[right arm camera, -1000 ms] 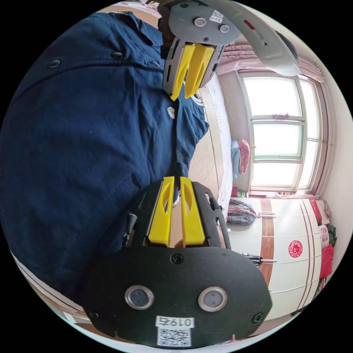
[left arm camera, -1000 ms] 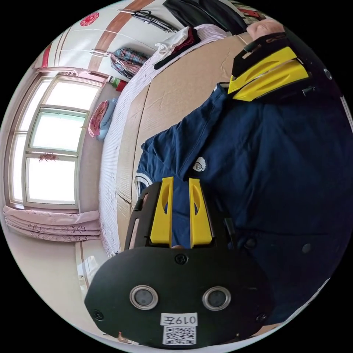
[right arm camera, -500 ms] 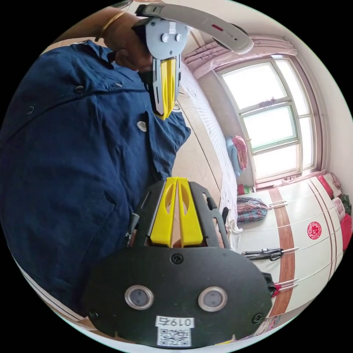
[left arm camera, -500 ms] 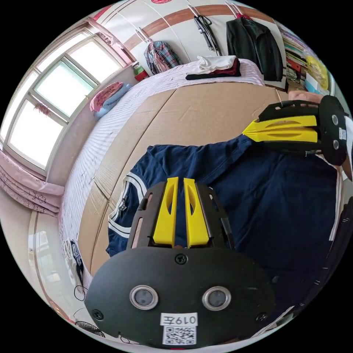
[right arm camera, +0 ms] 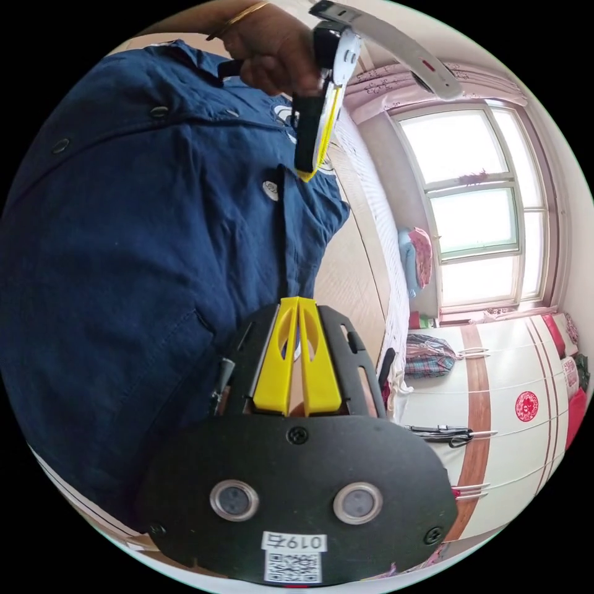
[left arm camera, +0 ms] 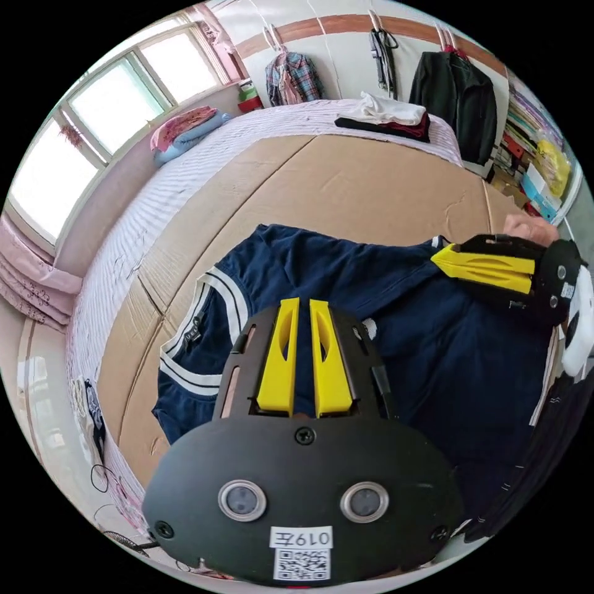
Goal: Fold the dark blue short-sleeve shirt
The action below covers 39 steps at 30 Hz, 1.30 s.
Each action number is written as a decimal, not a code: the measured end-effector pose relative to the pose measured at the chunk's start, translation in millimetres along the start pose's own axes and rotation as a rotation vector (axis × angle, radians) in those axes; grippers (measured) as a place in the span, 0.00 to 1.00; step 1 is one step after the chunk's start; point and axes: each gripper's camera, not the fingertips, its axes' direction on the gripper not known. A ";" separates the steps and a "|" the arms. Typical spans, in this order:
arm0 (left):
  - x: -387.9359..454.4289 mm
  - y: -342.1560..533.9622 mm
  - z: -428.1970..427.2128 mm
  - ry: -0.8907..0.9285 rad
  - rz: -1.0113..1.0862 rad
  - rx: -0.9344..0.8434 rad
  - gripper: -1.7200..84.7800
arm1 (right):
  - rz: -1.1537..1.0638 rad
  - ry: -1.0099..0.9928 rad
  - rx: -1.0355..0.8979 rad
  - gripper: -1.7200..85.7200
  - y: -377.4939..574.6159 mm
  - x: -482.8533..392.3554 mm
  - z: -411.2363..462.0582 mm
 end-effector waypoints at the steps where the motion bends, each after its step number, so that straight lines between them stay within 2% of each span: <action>1: -12.7 -4.3 0.2 0.025 -0.038 0.011 0.06 | -0.001 0.004 0.000 0.01 0.1 -1.0 0.3; 9: -207.9 -52.5 63.8 0.607 -0.538 0.081 0.15 | 0.038 0.006 0.000 0.01 3.9 1.0 3.3; 12: -251.3 -65.2 83.4 0.705 -0.584 0.085 0.15 | 0.035 0.013 0.007 0.01 6.5 0.9 4.3; 24: -327.2 -120.1 137.0 0.757 -0.554 -0.110 0.11 | 0.058 0.025 0.013 0.01 12.7 2.6 8.5; 39: -381.5 -141.3 173.5 0.745 -0.628 -0.075 0.04 | 0.075 0.029 0.019 0.01 19.5 4.2 13.9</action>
